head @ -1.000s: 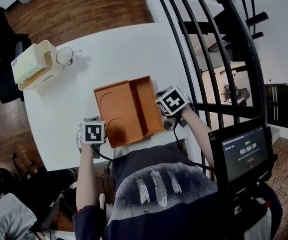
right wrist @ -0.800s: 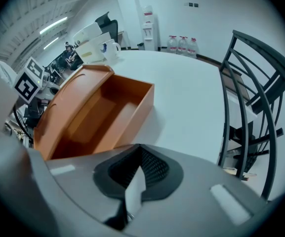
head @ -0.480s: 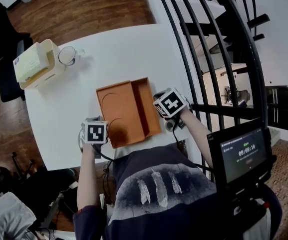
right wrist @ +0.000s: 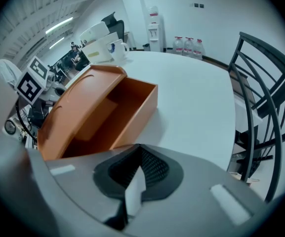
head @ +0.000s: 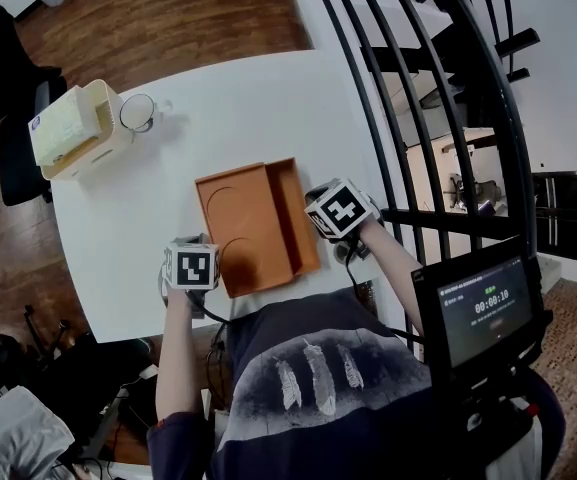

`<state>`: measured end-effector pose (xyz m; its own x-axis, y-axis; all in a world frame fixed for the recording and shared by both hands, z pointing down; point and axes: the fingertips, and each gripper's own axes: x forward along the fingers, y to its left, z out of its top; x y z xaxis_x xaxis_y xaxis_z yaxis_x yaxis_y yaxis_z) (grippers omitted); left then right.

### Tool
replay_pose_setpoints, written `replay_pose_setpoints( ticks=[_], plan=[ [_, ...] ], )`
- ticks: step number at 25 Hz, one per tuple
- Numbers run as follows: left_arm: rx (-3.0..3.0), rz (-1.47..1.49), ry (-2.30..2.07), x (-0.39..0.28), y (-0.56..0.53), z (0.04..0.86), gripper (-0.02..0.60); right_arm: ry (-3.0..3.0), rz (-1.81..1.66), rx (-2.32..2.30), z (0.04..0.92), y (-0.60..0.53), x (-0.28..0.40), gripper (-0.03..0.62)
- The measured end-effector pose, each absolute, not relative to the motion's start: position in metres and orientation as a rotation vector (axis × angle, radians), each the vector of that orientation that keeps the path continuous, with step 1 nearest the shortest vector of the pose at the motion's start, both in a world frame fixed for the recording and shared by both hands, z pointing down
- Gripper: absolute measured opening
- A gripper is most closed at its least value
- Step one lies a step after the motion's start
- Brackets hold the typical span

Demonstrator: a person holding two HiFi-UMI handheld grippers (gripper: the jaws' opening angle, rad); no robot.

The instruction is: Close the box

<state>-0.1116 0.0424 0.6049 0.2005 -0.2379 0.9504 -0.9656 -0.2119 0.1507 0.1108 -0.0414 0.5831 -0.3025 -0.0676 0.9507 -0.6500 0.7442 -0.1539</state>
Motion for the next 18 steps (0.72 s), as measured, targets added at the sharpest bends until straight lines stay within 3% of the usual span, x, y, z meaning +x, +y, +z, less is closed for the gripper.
replay_pose_setpoints(
  ticks=[18],
  plan=[
    [1.636,1.085,-1.140,-0.109,0.044,0.603,0.015,-1.836,0.648,0.535,0.577,-0.037,0.093,0.005]
  ],
)
